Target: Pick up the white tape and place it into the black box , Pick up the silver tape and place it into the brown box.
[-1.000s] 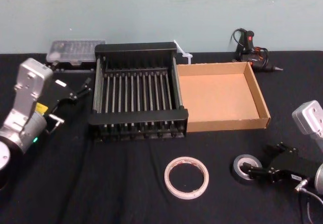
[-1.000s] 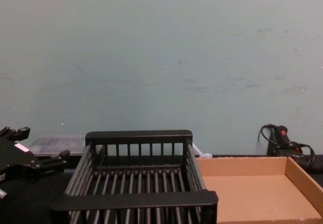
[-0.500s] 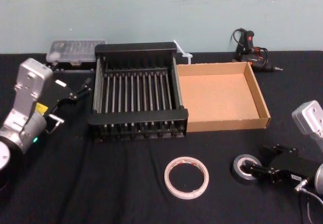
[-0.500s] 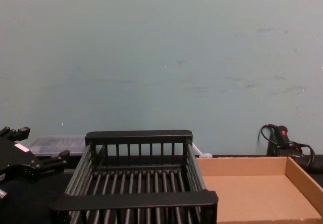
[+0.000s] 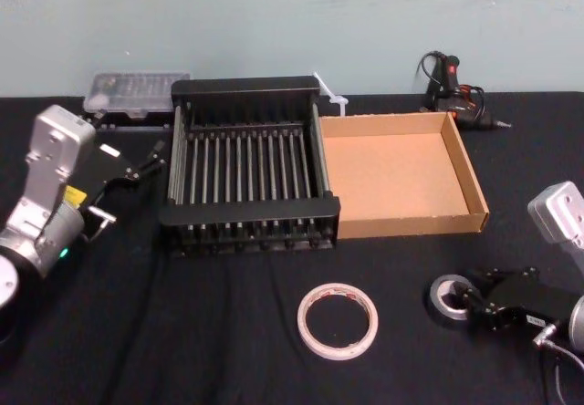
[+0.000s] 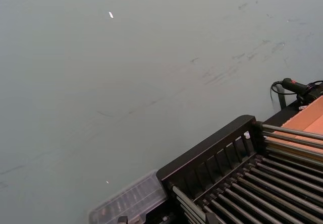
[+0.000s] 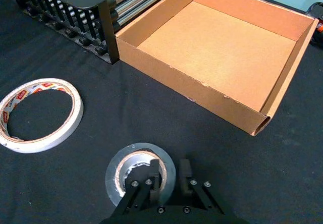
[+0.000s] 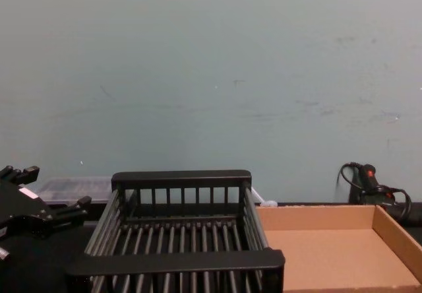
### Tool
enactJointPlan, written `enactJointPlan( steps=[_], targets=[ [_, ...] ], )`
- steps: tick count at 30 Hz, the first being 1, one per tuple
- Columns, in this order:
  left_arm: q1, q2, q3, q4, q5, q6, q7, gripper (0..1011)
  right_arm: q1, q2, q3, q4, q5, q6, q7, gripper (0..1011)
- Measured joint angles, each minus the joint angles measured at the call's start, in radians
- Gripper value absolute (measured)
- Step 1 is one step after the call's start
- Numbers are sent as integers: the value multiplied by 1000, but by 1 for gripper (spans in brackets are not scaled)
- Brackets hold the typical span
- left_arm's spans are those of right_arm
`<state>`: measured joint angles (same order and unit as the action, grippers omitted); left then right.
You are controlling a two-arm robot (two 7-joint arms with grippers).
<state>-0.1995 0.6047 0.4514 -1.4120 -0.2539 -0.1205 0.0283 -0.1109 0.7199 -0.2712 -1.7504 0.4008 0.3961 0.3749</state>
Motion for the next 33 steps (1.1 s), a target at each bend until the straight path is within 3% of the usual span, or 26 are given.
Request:
enactJointPlan(
  steps=[4,19,26,33],
  targets=[
    [0,0,0,0,0,0,0,1001,0,0,0,0,0,0,0,162],
    [0,0,0,0,0,0,0,1001,-6,-2,13,-12,-1,-16,4,158],
    [0,0,0,0,0,0,0,1001,6,-26,45,-27,16,-17,-13,158],
    [0,0,0,0,0,0,0,1001,52,-68,60,-17,21,-13,-48,158]
  ],
)
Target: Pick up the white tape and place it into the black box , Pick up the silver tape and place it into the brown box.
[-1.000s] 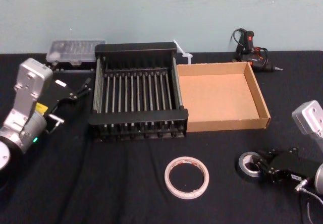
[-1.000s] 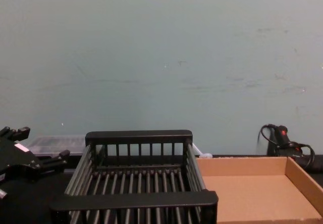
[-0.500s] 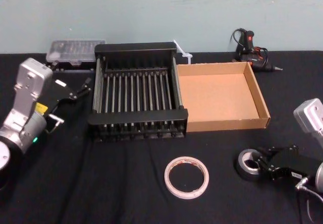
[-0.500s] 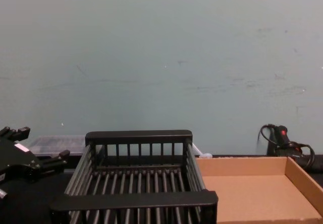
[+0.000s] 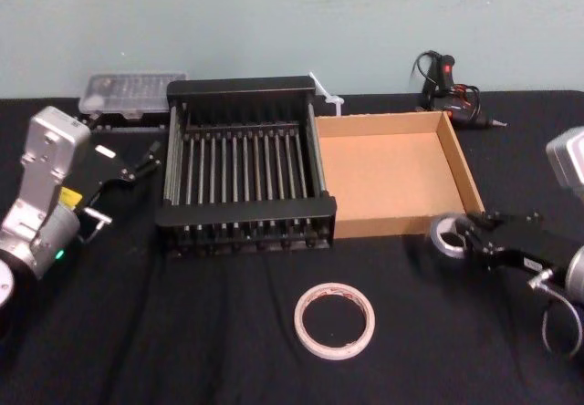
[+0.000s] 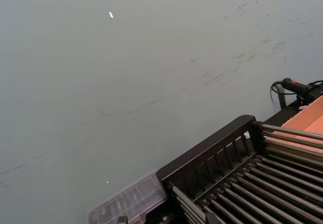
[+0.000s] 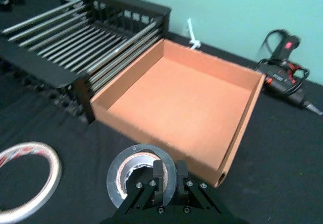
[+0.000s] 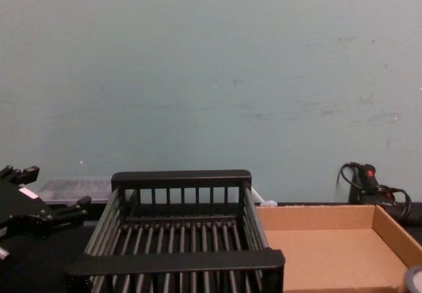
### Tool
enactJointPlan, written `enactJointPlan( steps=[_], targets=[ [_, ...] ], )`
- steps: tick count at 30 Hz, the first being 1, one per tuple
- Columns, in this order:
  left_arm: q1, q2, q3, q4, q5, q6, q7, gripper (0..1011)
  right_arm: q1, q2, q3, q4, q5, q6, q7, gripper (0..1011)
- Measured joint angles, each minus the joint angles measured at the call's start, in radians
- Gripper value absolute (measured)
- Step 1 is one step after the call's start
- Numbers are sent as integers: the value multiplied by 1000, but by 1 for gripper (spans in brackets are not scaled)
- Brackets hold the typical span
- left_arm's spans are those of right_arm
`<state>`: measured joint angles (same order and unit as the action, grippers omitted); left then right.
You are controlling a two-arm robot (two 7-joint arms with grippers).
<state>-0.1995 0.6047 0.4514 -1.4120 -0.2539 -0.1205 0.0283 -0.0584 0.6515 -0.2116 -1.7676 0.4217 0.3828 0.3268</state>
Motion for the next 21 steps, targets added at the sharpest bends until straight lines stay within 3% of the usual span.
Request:
enactJointPlan(
  steps=[21],
  targets=[
    [0,0,0,0,0,0,0,1001,208,-163,-31,204,-87,-16,-61,158]
  ],
)
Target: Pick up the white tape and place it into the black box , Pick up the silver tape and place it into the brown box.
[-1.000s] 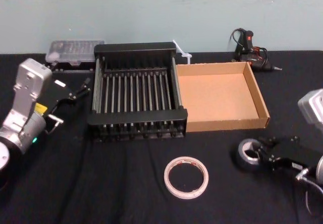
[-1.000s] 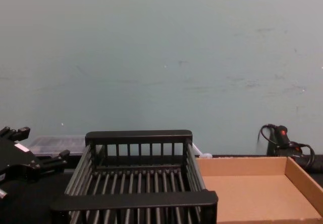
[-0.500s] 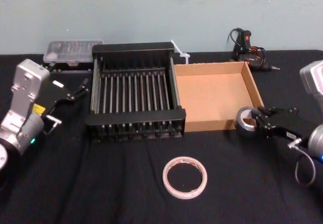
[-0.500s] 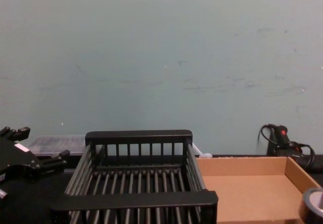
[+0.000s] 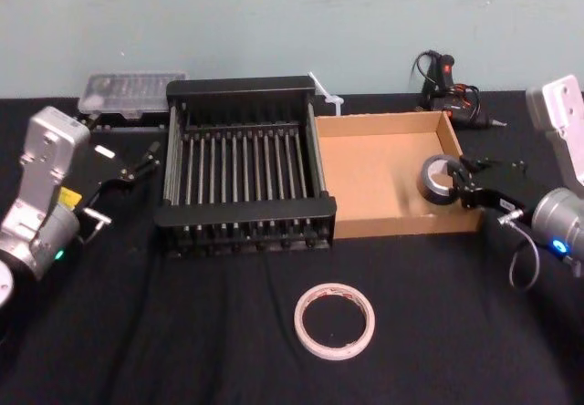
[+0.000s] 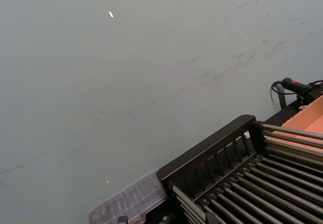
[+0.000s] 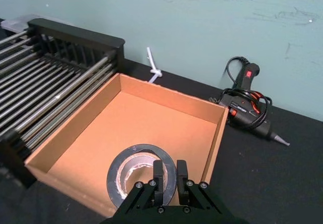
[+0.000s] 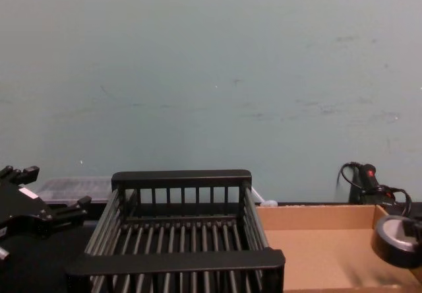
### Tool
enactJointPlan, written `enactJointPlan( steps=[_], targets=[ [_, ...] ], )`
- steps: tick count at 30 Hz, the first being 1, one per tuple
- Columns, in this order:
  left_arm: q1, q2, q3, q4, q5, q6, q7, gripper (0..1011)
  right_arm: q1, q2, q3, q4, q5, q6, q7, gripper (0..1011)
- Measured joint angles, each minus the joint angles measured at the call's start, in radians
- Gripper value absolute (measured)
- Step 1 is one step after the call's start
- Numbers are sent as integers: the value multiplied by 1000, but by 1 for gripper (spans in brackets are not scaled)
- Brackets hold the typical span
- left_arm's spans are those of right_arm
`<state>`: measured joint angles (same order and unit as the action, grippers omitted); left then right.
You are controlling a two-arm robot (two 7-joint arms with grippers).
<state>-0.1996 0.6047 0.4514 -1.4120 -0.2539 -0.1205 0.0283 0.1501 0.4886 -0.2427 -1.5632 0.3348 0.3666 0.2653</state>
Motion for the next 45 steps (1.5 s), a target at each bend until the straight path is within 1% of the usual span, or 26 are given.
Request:
enactJointPlan(
  steps=[4,10,22,26,27,28,29,31,32,33,34,35,37,40,41,42,43,44,45],
  targets=[
    [0,0,0,0,0,0,0,1001,32,-24,-5,40,-16,0,-1,158],
    [0,0,0,0,0,0,0,1001,56,-48,-7,73,-36,-6,-1,158],
    [0,0,0,0,0,0,0,1001,53,-44,-7,68,-35,-5,-1,158],
    [0,0,0,0,0,0,0,1001,52,-43,-7,67,-33,-5,-1,202],
    [0,0,0,0,0,0,0,1001,51,-42,-7,67,-33,-5,-1,253],
    [0,0,0,0,0,0,0,1001,51,-42,-7,66,-33,-5,-1,280],
    [0,0,0,0,0,0,0,1001,51,-42,-7,66,-32,-5,-1,339],
    [0,0,0,0,0,0,0,1001,51,-42,-7,66,-32,-5,0,339],
    [0,0,0,0,0,0,0,1001,51,-42,-7,66,-32,-5,0,392],
    [0,0,0,0,0,0,0,1001,51,-42,-7,66,-32,-5,0,419],
    [0,0,0,0,0,0,0,1002,51,-42,-7,65,-32,-4,0,481],
    [0,0,0,0,0,0,0,1001,51,-42,-7,65,-32,-4,0,501],
    [0,0,0,0,0,0,0,1001,50,-41,-7,65,-32,-4,0,580],
    [0,0,0,0,0,0,0,1001,50,-41,-7,65,-31,-4,0,643],
    [0,0,0,0,0,0,0,1001,50,-41,-7,65,-31,-4,0,702],
    [0,0,0,0,0,0,0,1001,50,-41,-7,65,-31,-4,0,737],
    [0,0,0,0,0,0,0,1001,50,-41,-7,65,-31,-4,0,737],
    [0,0,0,0,0,0,0,1002,50,-41,-7,65,-31,-4,0,791],
    [0,0,0,0,0,0,0,1001,50,-41,-7,64,-31,-4,0,815]
  ],
)
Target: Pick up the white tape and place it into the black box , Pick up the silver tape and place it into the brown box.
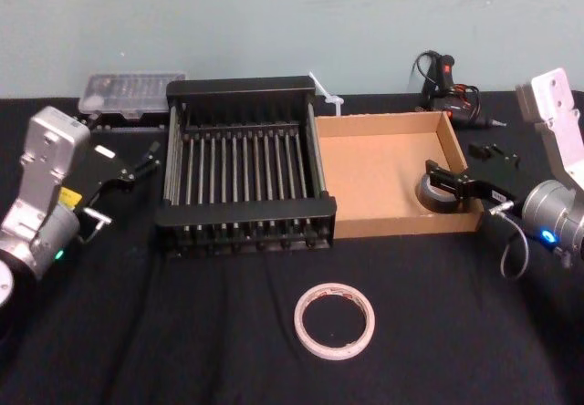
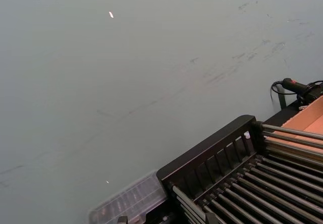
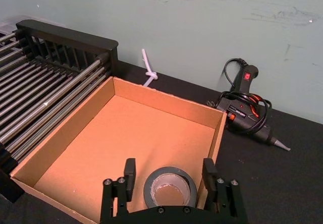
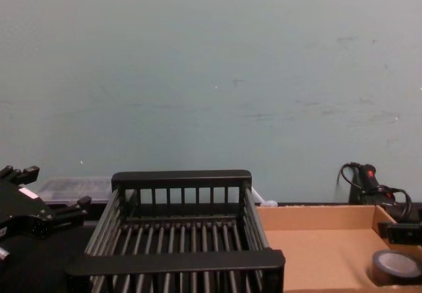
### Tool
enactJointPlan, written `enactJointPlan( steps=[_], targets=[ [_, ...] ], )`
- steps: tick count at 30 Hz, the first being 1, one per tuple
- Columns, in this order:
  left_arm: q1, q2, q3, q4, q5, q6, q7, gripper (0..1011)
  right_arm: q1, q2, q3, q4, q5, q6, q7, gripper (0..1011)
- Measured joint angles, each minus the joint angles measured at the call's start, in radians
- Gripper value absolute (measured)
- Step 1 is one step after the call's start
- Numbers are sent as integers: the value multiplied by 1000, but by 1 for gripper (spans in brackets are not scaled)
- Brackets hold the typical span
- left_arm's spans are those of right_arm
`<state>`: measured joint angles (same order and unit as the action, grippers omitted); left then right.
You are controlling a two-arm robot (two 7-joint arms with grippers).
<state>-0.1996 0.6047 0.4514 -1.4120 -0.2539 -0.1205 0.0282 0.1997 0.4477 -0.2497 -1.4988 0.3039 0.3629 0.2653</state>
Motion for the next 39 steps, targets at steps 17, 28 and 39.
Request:
enactJointPlan(
  steps=[17,28,39],
  targets=[
    [0,0,0,0,0,0,0,1001,-17,3,11,-28,0,4,4,1002],
    [0,0,0,0,0,0,0,1001,-111,46,31,-179,29,73,52,1002],
    [0,0,0,0,0,0,0,1001,-183,144,-19,-283,49,81,138,1002]
  ],
)
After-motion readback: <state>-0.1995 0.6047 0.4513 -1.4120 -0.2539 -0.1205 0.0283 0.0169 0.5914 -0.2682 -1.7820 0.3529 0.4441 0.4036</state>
